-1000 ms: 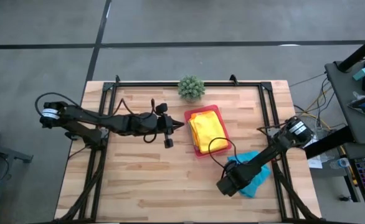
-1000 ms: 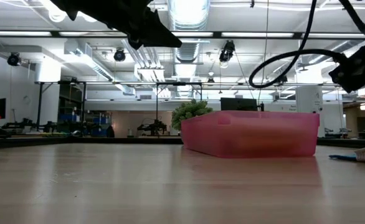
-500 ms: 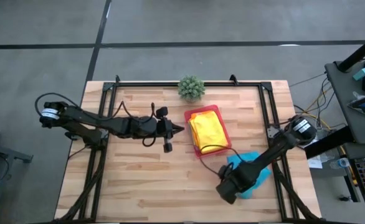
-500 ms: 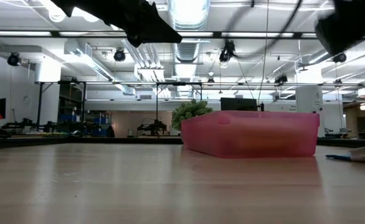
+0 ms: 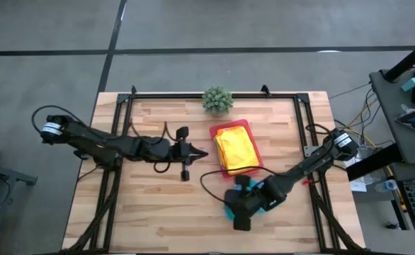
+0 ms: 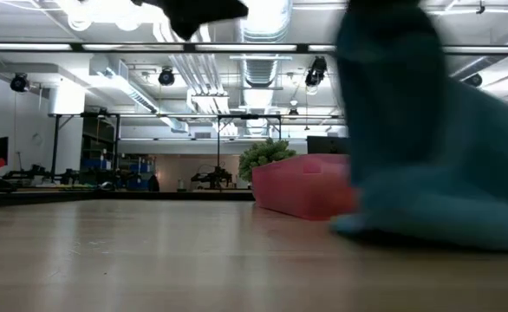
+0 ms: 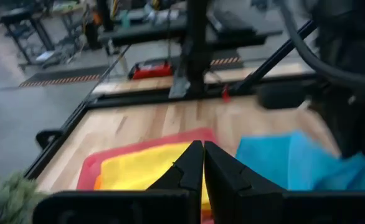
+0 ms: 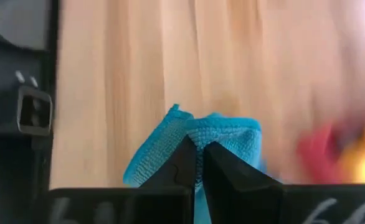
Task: Fold microfiber towels
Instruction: Fold the blue towel
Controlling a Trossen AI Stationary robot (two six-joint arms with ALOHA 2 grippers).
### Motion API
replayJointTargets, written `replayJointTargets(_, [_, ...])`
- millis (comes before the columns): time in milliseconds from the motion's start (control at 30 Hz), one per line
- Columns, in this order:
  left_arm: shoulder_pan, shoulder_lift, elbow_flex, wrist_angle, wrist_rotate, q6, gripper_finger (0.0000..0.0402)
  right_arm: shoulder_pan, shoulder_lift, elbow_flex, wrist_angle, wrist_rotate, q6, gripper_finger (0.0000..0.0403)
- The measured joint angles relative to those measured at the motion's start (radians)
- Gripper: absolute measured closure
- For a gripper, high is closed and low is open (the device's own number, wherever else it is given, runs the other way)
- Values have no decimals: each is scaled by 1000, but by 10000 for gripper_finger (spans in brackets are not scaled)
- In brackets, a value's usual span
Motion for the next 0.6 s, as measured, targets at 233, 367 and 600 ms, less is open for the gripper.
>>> replayJointTargets(233, [-105,-109,0,-46,16,-1,402,-94,0,11,417,96,-429,394])
replayJointTargets(367, [-176,-149,-2,-122,17,-8,402,-160,9,-22,644,99,-561,394])
replayJointTargets(600, [-256,-218,-2,-338,-42,-126,402,-267,49,-117,935,94,-590,394])
